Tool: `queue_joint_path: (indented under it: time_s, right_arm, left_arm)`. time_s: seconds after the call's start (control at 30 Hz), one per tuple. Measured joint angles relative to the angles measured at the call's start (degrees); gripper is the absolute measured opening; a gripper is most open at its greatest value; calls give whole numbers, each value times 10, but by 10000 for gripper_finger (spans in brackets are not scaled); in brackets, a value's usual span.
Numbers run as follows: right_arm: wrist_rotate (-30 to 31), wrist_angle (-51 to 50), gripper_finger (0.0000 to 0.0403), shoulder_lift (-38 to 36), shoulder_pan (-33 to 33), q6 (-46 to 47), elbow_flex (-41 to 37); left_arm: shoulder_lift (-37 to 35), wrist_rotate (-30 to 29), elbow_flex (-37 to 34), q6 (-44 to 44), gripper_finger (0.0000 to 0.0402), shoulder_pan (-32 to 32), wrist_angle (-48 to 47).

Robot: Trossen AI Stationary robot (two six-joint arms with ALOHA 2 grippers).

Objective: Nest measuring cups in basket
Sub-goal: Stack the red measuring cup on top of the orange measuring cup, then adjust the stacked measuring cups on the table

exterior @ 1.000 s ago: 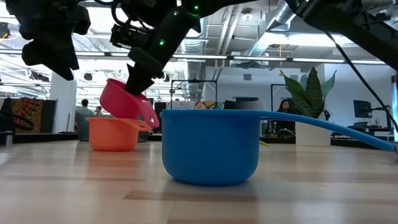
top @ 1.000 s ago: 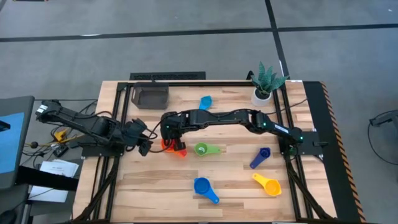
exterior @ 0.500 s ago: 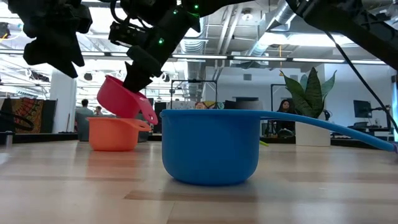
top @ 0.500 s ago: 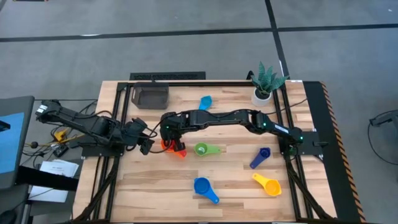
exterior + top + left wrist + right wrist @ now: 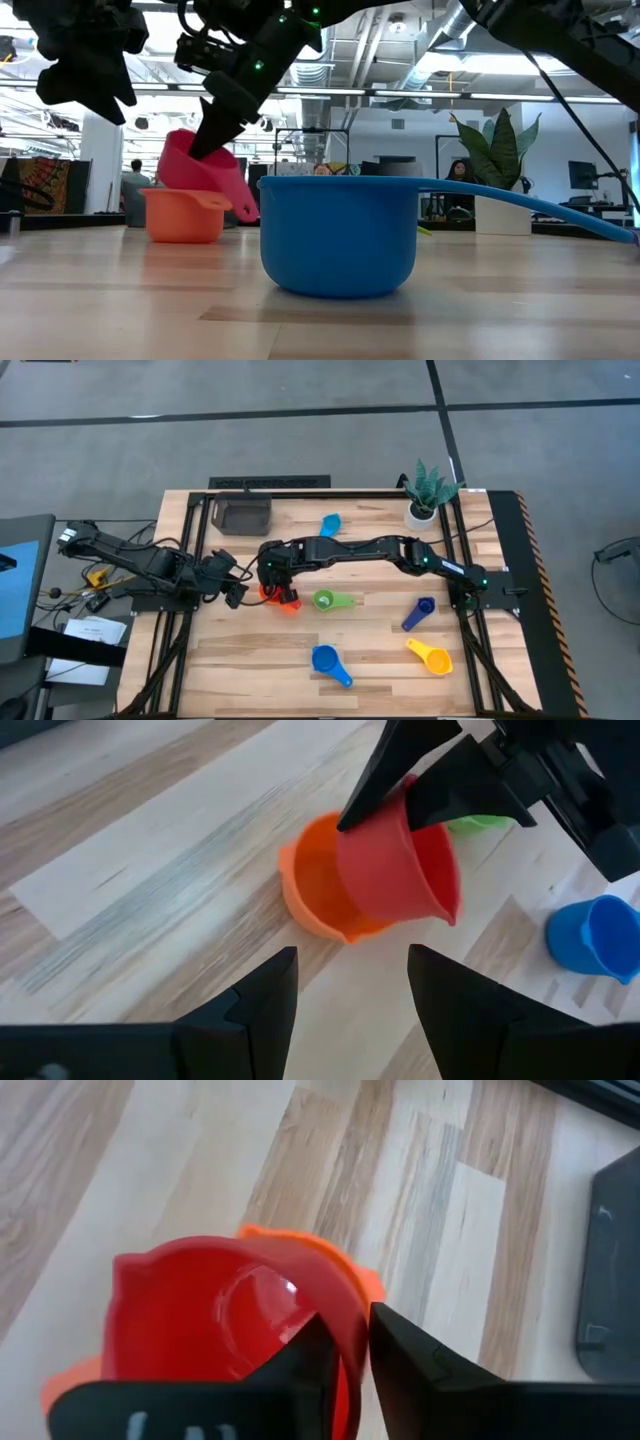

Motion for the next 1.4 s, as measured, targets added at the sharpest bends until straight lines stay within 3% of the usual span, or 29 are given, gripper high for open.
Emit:
queue_joint_path:
  time_s: [0.33, 0.53, 0.97, 1.23, 1.4]
  right_arm:
    - [-18, 13, 99, 0, -9, 38, 0]
    - [-59, -7, 98, 0, -21, 89, 0]
    - [-63, -41, 95, -3, -47, 196, 0]
    - [-103, -154, 90, -39, -84, 284, 2]
    - [-103, -216, 49, -40, -67, 283, 0]
  left_arm:
    - [0, 0, 0, -18, 178, 0, 1]
    - [0, 0, 0, -22, 178, 0, 1]
    - [0, 1, 0, -22, 178, 0, 1]
    - [34, 12, -7, -19, 178, 0, 3]
    - [65, 42, -22, -7, 178, -8, 12]
